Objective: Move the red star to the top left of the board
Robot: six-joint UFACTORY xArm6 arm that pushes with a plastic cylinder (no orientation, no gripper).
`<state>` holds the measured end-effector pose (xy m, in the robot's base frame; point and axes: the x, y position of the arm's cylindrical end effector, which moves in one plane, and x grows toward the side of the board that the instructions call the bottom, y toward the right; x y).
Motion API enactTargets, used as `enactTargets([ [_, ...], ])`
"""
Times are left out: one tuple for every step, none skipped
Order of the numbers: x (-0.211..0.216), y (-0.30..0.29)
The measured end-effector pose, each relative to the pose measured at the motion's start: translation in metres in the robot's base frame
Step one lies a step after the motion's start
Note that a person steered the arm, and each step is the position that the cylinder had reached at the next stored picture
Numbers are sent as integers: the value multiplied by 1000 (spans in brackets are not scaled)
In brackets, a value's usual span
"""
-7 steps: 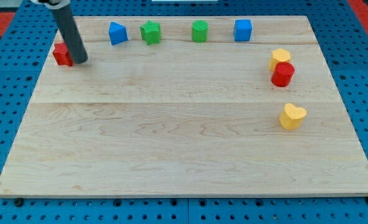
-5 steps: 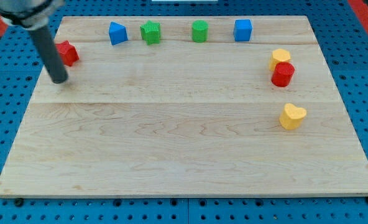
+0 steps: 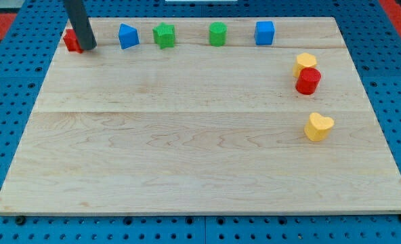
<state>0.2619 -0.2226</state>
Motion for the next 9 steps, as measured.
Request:
enactTargets([
  [36,32],
  [52,-39],
  [35,-81],
  [23,-76],
  [9,-81],
  [14,-42],
  [-1,-44],
  [13,-52],
  [17,-52],
])
